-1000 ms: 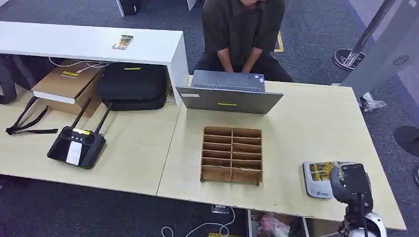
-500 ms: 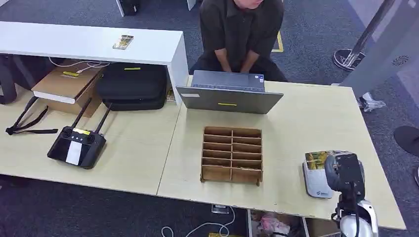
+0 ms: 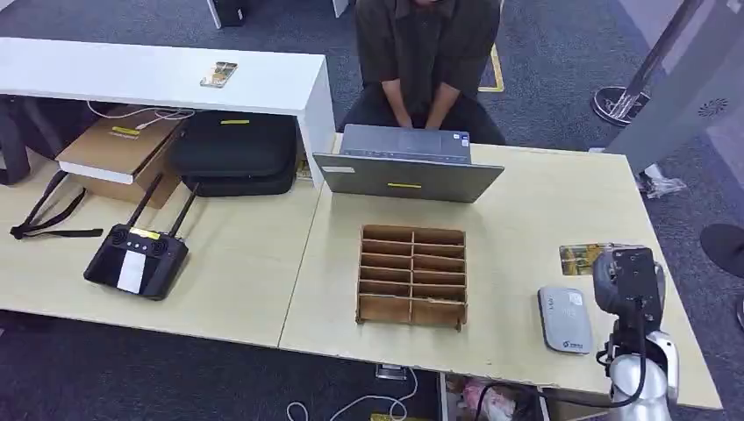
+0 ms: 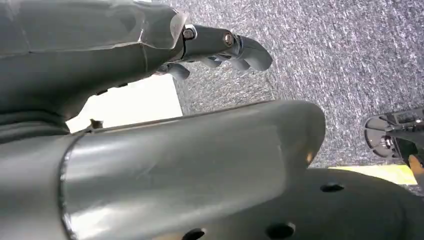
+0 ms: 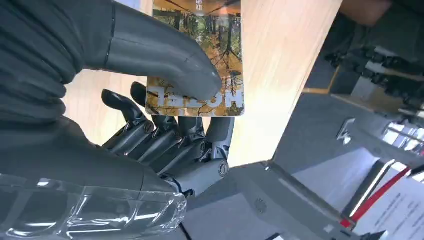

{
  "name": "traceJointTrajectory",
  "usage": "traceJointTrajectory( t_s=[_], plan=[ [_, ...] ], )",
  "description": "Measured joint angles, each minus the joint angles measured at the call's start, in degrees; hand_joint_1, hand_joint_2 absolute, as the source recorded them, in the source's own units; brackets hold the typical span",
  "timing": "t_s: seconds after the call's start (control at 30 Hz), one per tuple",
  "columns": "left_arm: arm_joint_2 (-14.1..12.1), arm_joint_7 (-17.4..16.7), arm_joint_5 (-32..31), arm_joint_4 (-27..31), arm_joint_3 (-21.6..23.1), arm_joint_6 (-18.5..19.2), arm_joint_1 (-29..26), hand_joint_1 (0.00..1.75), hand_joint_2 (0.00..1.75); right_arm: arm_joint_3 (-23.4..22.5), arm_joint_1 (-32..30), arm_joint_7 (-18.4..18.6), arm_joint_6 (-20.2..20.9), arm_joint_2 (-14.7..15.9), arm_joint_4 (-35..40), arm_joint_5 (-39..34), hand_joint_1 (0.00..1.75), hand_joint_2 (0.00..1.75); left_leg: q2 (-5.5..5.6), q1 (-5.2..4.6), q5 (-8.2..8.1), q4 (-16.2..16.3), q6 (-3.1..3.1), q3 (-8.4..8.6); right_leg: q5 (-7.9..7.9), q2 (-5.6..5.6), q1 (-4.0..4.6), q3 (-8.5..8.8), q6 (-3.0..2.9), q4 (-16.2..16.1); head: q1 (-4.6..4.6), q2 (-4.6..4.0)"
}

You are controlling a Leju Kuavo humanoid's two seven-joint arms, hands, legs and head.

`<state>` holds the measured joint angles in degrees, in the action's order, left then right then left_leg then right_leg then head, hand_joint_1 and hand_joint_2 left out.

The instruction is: Pass the card to the sensor for recognition and then transmit it.

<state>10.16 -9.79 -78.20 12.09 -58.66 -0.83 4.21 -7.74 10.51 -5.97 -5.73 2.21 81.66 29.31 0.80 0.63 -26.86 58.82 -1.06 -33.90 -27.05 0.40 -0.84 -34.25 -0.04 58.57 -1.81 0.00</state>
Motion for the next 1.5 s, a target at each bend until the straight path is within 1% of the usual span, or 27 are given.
traceJointTrajectory(
  t_s=[0.27,0.6,1.03,1.3,1.5],
  plan=[
    [0.0,0.6,1.6,0.0,-0.6,-0.9,0.0,0.00,0.00,-3.1,-1.3,-0.3,0.1,0.4,0.1,0.2,1.75,1.75,-0.01,0.00,-0.02,0.0,0.01,0.01,0.00,0.00,0.00,0.01,0.00,0.0,-0.02,0.00],
    [0.0,0.3,1.5,0.0,-0.9,-0.7,0.0,0.00,0.00,-3.5,-1.2,-0.9,0.8,0.8,-2.2,0.2,1.75,1.75,-0.01,0.00,-0.02,0.0,0.00,-0.01,0.00,0.00,0.00,0.01,0.00,0.0,-0.02,0.00],
    [0.1,0.1,0.7,0.0,-0.9,-0.2,0.0,0.00,0.00,-3.5,2.2,-1.0,0.7,0.8,-12.6,0.5,1.75,1.75,0.00,0.00,-0.01,0.0,0.00,0.00,0.00,-0.02,0.00,0.02,0.00,0.0,0.00,0.00],
    [0.0,0.1,1.0,0.0,-0.9,0.2,0.0,0.00,0.00,-3.6,2.6,-0.7,0.8,0.8,-15.9,1.7,1.75,1.75,0.00,0.00,-0.01,0.0,0.00,-0.01,0.00,-0.02,0.00,0.01,0.00,0.0,0.00,0.00],
    [0.0,0.1,1.2,0.0,-0.9,0.3,0.0,0.00,0.00,-4.6,2.3,0.6,0.7,0.9,-16.9,3.8,1.75,1.75,0.00,0.00,-0.01,0.0,0.00,0.00,0.00,-0.01,0.00,0.01,0.00,0.0,0.00,0.00]
  ],
)
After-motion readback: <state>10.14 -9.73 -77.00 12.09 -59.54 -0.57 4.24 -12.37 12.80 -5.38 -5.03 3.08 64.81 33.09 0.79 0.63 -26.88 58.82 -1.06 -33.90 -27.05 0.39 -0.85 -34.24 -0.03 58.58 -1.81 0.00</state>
